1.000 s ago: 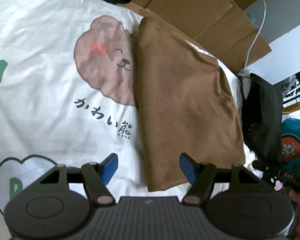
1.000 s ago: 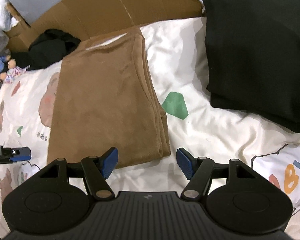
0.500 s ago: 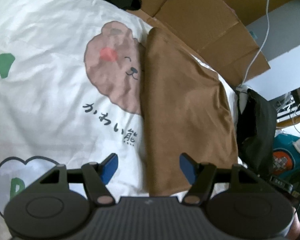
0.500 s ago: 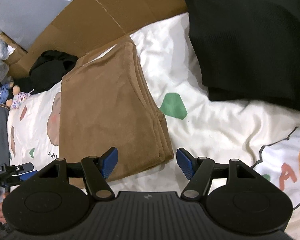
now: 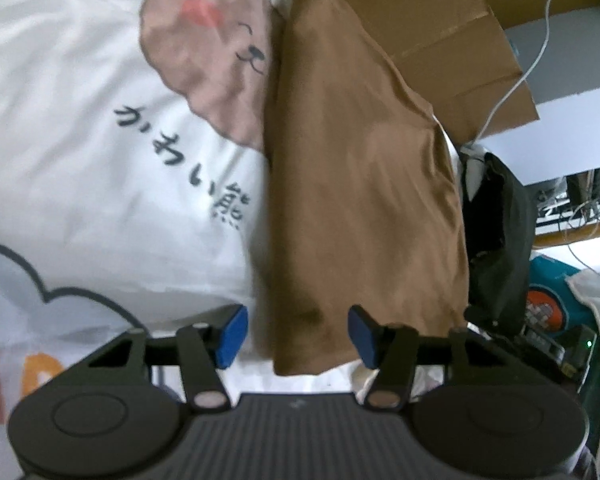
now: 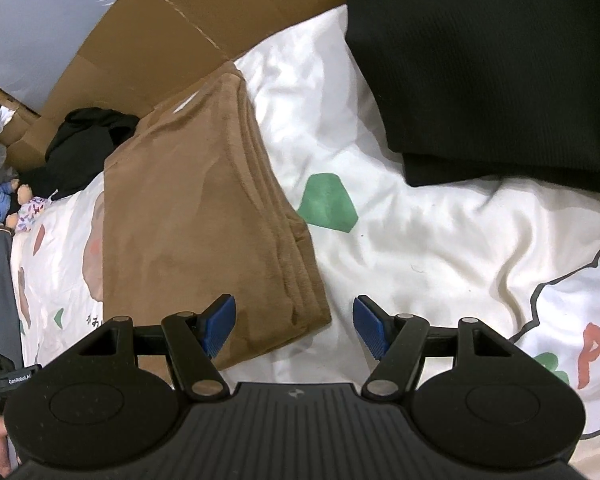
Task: Fold clothes
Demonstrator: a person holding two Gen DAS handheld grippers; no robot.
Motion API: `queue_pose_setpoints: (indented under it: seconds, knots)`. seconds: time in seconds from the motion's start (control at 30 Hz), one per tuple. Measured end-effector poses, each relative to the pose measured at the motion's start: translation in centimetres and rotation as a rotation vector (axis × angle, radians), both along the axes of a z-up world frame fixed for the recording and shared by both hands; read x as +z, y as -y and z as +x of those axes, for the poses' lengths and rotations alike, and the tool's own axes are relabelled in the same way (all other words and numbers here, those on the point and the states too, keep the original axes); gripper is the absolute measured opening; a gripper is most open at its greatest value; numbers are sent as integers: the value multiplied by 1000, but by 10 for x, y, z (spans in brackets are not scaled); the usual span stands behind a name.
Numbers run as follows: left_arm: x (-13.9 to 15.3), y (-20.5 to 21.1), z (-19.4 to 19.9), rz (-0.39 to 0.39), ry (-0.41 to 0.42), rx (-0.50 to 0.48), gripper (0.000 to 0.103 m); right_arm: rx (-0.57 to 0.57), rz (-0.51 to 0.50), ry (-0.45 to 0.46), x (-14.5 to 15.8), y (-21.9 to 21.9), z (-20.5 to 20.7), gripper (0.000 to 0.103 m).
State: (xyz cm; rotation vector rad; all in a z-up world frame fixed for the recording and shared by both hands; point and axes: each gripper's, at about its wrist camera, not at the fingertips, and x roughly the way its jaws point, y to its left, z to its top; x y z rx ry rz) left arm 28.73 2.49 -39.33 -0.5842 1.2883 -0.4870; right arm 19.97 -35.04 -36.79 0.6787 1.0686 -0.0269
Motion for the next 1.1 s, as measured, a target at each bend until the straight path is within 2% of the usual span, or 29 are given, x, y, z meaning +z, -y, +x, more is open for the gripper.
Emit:
queue_pose_setpoints:
  seconds: [0.23, 0.27, 0.33, 0.43, 0.5, 0.67, 0.77, 0.83, 0.9, 0.97, 1.1]
  knots:
    - [-9, -1, -1, -40, -4, 19, 57, 25, 30, 8, -8, -6, 9, 70]
    - [-11, -1, -2, -52, -8, 17, 56, 25, 33, 9, -9, -6, 10, 69]
    - [-14, -3, -4, -77, -19, 8, 47, 25, 37, 11, -11, -7, 12, 69]
    - [-18, -2, -7, -86, -27, -6, 42, 34, 42, 8, -14, -8, 13, 69]
    - [-20, -5, -8, -98, -34, 12, 38, 38, 42, 3, -16, -8, 14, 64]
    - [-21, -4, -9, -102, -32, 27, 38, 37, 44, -5, -19, -9, 15, 59]
    - [-18, -2, -9, -88, -15, 22, 38, 30, 45, -13, -21, -8, 16, 50]
    - [-17, -2, -9, -75, -9, 22, 34, 34, 49, -16, -22, -8, 16, 41]
    - [-14, -1, -10, -41, 5, 13, 20, 45, 49, -22, -22, -9, 17, 29]
    - [-12, -1, -12, -25, 14, 8, 15, 51, 51, -16, -20, -10, 17, 23]
    - [-4, -2, -12, 0, 14, 5, 10, 61, 55, -10, -16, -12, 16, 18]
